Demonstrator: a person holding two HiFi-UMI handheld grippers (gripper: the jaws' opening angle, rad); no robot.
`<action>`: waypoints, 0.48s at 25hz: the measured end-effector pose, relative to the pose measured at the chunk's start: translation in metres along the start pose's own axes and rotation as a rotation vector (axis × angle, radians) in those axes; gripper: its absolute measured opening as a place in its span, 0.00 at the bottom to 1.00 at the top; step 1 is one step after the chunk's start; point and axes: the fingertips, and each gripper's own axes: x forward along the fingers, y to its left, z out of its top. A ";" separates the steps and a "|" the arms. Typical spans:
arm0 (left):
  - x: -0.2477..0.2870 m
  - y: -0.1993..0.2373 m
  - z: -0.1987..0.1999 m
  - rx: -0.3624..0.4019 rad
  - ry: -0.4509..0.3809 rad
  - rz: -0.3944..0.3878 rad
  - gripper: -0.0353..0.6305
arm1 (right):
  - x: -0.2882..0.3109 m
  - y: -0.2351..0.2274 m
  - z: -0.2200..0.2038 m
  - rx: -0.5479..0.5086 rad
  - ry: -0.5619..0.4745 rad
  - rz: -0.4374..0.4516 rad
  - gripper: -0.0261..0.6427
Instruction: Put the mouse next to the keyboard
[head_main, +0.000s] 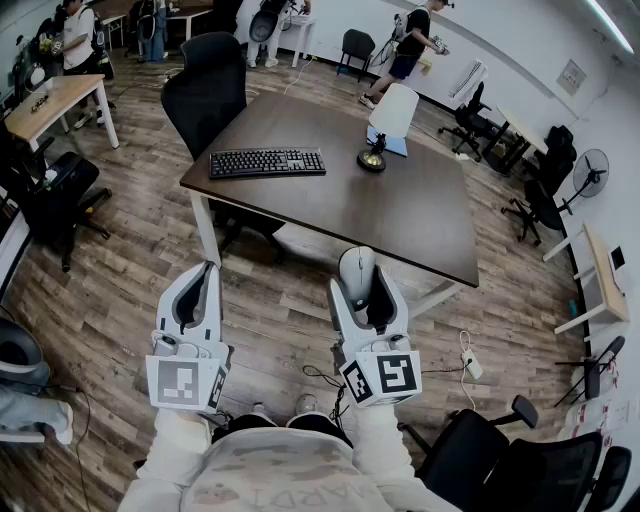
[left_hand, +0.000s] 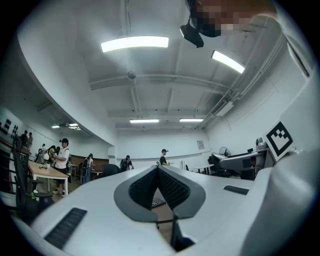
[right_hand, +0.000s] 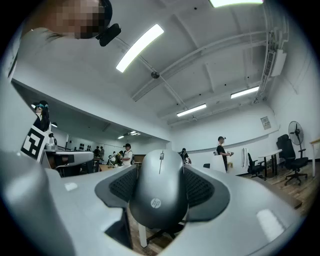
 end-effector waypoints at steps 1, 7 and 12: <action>0.000 0.001 0.000 0.001 -0.002 -0.001 0.06 | 0.001 0.001 0.001 -0.001 -0.004 0.000 0.49; -0.004 0.009 0.003 0.000 -0.014 -0.005 0.06 | 0.003 0.010 0.002 -0.008 -0.012 -0.003 0.49; -0.005 0.015 0.001 -0.005 -0.023 -0.016 0.06 | 0.004 0.016 0.000 -0.013 -0.019 -0.017 0.49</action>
